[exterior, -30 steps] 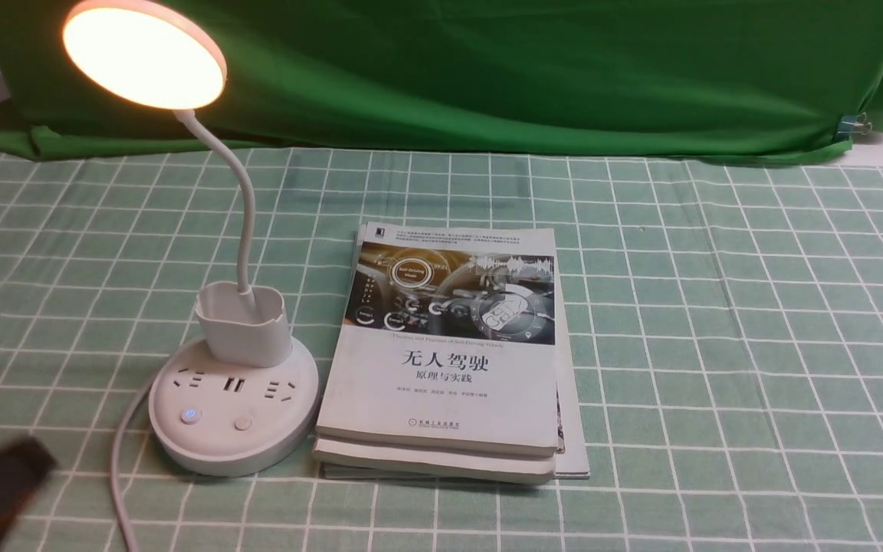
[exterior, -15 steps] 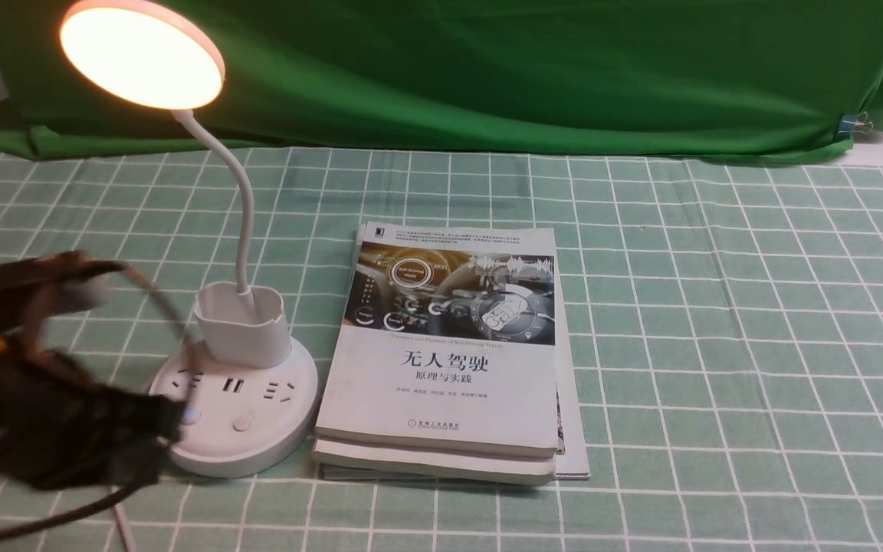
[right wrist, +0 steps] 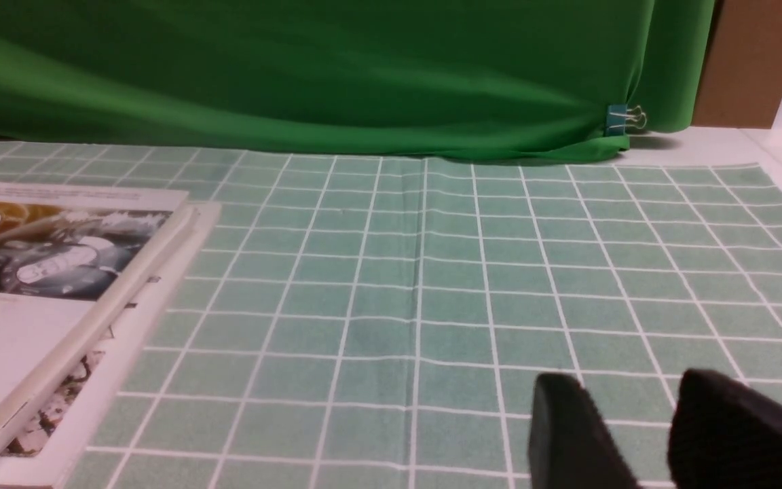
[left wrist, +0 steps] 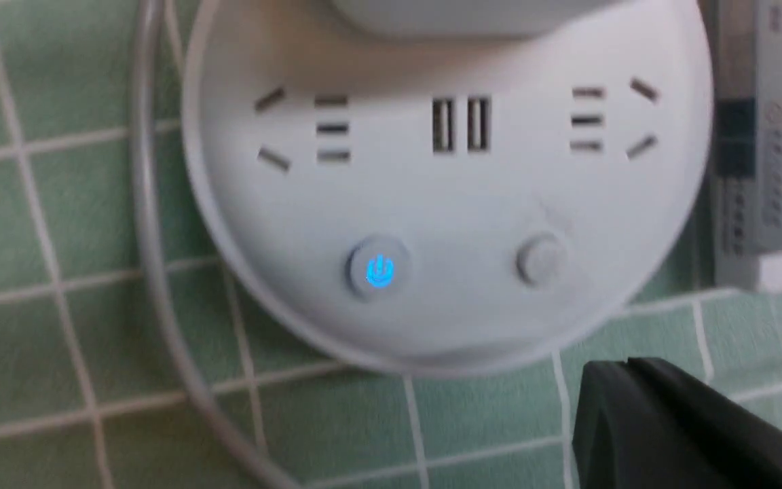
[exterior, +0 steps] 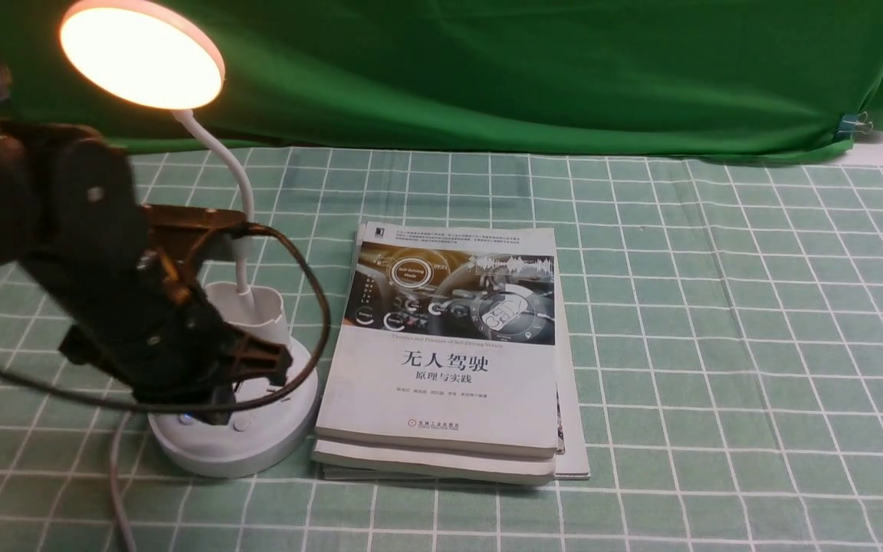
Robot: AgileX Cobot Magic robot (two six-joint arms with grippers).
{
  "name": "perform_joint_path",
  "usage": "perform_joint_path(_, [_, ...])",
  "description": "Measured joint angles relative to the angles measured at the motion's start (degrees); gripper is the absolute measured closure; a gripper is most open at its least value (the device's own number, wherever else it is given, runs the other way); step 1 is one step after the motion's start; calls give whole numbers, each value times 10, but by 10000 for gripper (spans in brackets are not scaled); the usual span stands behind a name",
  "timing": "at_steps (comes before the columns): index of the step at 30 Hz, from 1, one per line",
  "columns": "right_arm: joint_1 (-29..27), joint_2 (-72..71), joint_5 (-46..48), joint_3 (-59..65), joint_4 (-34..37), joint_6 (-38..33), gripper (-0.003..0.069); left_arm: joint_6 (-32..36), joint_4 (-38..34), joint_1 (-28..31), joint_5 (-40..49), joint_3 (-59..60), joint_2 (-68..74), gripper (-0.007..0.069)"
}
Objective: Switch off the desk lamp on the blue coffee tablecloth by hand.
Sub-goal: 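Press the power button on the round power strip under the lamp with the left gripper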
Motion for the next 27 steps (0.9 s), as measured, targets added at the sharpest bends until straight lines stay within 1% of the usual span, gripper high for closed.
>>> perform_joint_path(4, [0, 0, 0, 0, 0, 0, 417, 3, -1, 0, 5, -22, 30, 631])
perform_joint_path(11, [0, 0, 0, 0, 0, 0, 417, 31, -39, 0, 12, -34, 40, 627])
perform_joint_path(17, [0, 0, 0, 0, 0, 0, 417, 32, -37, 0, 22, -34, 40, 627])
perform_joint_path(27, [0, 0, 0, 0, 0, 0, 417, 32, -19, 0, 13, -34, 45, 627])
